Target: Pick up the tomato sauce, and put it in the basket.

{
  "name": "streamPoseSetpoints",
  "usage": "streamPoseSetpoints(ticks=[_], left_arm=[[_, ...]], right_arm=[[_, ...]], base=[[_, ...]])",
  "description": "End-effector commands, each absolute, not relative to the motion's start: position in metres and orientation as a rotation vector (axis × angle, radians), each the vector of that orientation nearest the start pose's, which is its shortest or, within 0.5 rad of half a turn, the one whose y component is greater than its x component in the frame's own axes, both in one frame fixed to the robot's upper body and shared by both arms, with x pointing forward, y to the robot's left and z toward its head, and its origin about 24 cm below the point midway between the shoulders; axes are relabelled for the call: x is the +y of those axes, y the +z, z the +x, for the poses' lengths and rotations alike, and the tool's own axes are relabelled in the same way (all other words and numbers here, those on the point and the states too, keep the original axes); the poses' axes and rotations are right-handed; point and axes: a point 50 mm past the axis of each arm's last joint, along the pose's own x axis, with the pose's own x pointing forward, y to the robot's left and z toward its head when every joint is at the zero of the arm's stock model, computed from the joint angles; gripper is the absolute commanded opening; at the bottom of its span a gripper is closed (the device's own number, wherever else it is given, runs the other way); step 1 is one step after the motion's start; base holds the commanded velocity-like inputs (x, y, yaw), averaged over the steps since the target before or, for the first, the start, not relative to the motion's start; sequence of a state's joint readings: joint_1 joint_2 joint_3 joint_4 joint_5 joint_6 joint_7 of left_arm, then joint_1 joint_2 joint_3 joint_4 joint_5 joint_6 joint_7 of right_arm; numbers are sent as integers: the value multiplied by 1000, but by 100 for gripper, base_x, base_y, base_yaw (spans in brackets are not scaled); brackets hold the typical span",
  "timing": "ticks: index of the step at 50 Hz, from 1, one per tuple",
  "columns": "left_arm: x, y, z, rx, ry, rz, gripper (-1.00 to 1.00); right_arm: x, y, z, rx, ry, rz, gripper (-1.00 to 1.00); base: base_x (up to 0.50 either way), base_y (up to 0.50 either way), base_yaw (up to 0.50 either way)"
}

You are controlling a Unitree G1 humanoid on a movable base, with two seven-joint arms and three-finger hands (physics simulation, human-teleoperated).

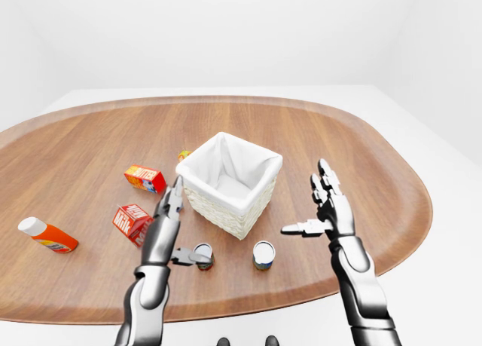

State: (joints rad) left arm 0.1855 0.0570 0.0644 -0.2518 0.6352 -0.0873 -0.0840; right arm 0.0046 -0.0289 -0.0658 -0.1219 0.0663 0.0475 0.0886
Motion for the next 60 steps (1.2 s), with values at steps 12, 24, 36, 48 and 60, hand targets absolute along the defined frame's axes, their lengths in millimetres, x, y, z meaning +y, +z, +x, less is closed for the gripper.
streamPoseSetpoints(ticks=[12,24,36,48,60], left_arm=[[169,60,217,-86,-8,753,100],[171,46,220,-41,4,777,100],[172,40,220,-23,11,791,100],[172,32,222,0,18,806,100],[170,25,220,18,11,821,100]], right_arm=[[-165,63,252,-72,29,31,100],[-165,62,254,-71,28,30,100],[-166,62,255,-70,26,30,100],[-166,62,255,-70,26,30,100],[-166,61,256,-69,22,27,100]], base=[[0,0,0],[0,0,0],[0,0,0],[0,0,0],[0,0,0]])
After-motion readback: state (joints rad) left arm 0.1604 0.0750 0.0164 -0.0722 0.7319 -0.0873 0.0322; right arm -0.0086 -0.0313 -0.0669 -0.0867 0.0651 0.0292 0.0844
